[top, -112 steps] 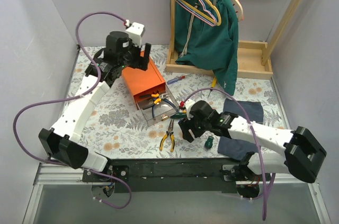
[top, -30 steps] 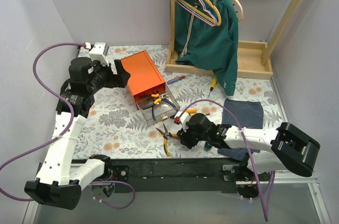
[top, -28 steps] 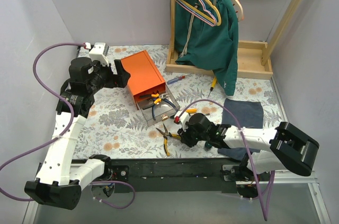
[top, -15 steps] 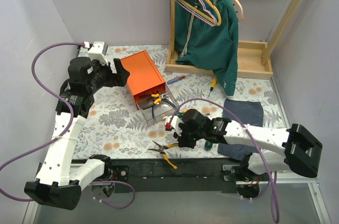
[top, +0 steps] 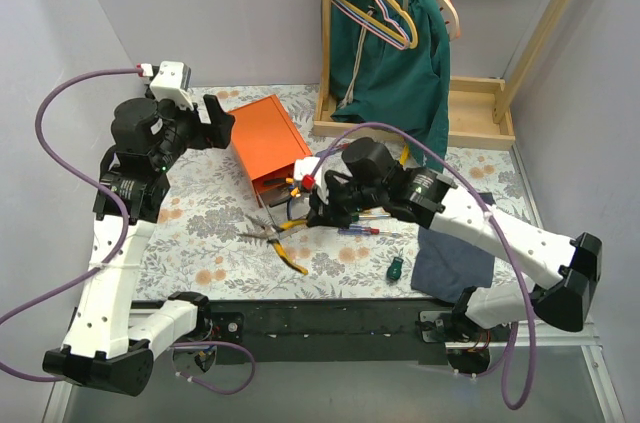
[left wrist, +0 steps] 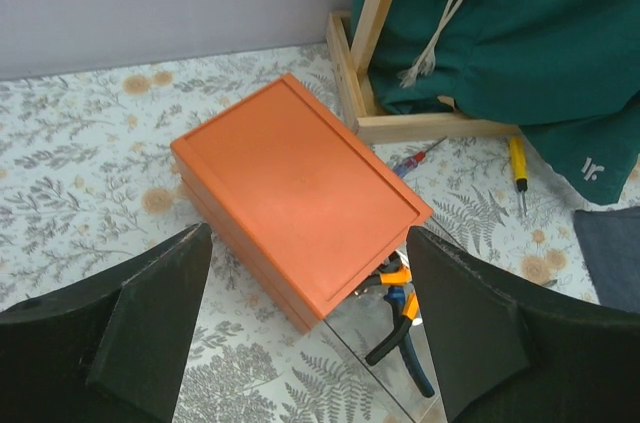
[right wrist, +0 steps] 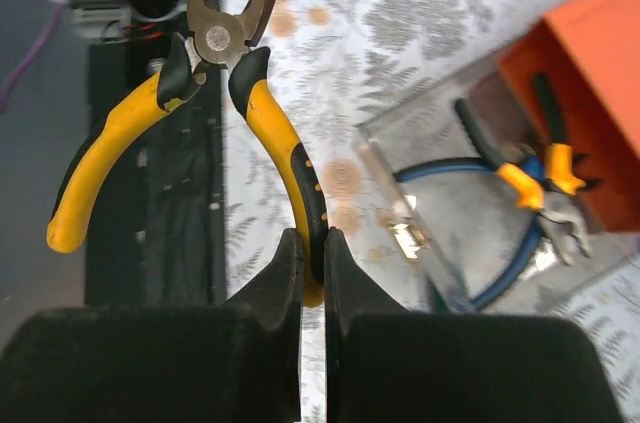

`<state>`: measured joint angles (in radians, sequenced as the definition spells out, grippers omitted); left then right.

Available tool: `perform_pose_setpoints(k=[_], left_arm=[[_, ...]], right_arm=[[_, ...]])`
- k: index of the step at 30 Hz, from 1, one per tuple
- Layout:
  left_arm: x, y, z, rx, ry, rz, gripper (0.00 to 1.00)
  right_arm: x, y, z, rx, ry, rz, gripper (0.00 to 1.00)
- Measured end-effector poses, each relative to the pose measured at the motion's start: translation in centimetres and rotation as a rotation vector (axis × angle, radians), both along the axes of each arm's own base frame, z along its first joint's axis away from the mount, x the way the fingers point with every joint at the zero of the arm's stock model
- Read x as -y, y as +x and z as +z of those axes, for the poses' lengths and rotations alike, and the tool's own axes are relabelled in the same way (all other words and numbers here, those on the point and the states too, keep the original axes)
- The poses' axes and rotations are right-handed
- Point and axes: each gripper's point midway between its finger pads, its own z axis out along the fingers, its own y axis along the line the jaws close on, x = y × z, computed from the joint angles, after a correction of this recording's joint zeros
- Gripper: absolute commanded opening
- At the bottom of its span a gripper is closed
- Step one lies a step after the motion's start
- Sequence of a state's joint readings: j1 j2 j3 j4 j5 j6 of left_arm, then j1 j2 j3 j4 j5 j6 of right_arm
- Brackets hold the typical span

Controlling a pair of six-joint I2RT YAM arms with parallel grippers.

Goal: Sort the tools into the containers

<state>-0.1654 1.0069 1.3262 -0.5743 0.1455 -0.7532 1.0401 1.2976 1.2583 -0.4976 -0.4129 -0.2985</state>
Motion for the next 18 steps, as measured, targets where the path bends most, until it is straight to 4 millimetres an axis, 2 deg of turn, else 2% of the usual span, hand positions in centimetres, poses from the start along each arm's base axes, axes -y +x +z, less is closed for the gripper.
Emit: perform_pose_setpoints(k=[3, 6, 11, 18], left_arm=[[-0.2, 0.0, 1.5, 0.039, 0.009, 0.004, 0.79], [-0.3, 0.0, 2.4, 0.067, 0.019, 0.007, 0.79], [-0.5, 0.0, 2.5, 0.075, 0.031, 0.011, 0.79], [-0.9, -0.2, 2.7, 0.081, 0.026, 0.021, 0.79]], right_arm=[[-0.2, 3.4, -0.1, 0.013, -0.024, -0.091, 0.01], [0.3, 6.1, -1.7, 0.005, -0.076, -0.167, 0.01], [2.1, 8.6, -3.9, -0.036, -0.163, -0.251, 0.01], [2.6, 11.7, -5.6, -0.088, -0.219, -0.321, 0.01]])
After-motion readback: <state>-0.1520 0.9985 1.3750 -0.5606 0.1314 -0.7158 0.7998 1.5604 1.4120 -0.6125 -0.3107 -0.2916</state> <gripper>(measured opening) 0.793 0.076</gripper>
